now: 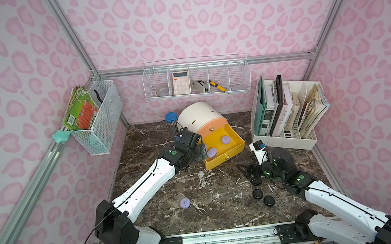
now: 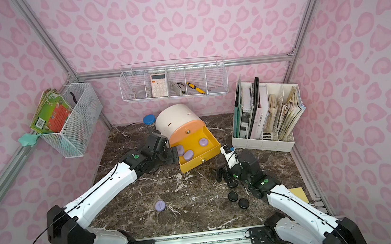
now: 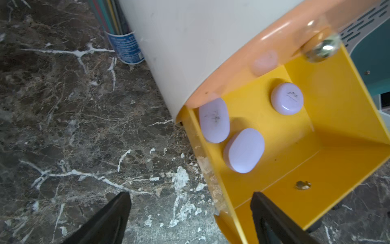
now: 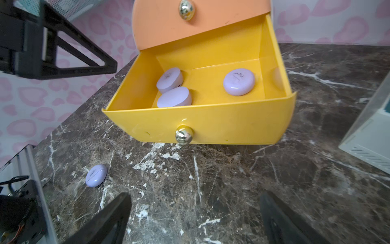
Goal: Put the bluetooth earphones in the drawer according to color
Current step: Place the bluetooth earphone in the drawer, then pick up the Bluetooth earphone from the center of the board.
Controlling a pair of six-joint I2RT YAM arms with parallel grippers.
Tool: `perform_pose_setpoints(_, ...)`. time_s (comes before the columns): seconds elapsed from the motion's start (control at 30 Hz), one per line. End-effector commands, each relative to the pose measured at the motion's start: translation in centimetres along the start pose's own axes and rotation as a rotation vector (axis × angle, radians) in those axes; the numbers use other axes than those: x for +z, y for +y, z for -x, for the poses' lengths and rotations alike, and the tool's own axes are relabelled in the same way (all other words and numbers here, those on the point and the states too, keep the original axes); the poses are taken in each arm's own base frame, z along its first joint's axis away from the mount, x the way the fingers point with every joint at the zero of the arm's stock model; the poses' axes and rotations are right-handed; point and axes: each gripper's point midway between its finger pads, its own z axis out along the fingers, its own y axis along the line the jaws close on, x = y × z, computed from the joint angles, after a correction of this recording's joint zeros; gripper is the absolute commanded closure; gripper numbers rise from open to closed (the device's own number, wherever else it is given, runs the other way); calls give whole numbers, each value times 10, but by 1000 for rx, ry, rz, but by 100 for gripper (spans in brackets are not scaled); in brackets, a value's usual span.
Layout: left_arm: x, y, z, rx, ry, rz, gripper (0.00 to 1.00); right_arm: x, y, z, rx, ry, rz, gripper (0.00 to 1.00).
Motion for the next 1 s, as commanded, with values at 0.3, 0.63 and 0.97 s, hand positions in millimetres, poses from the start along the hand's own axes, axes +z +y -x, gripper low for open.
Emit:
perform_pose_setpoints(0.3,34,90,-42,-235,-11,119,6,27,77,-28,-177,33,199,3)
perform_pose_setpoints(0.63,41,125,-49,-354,-23,146,5,76,141,-71,-294,58,357,5)
perform_pose_setpoints(0.97,34,142,-47,-388,-63,181,5,129,191,-117,-498,68,419,4)
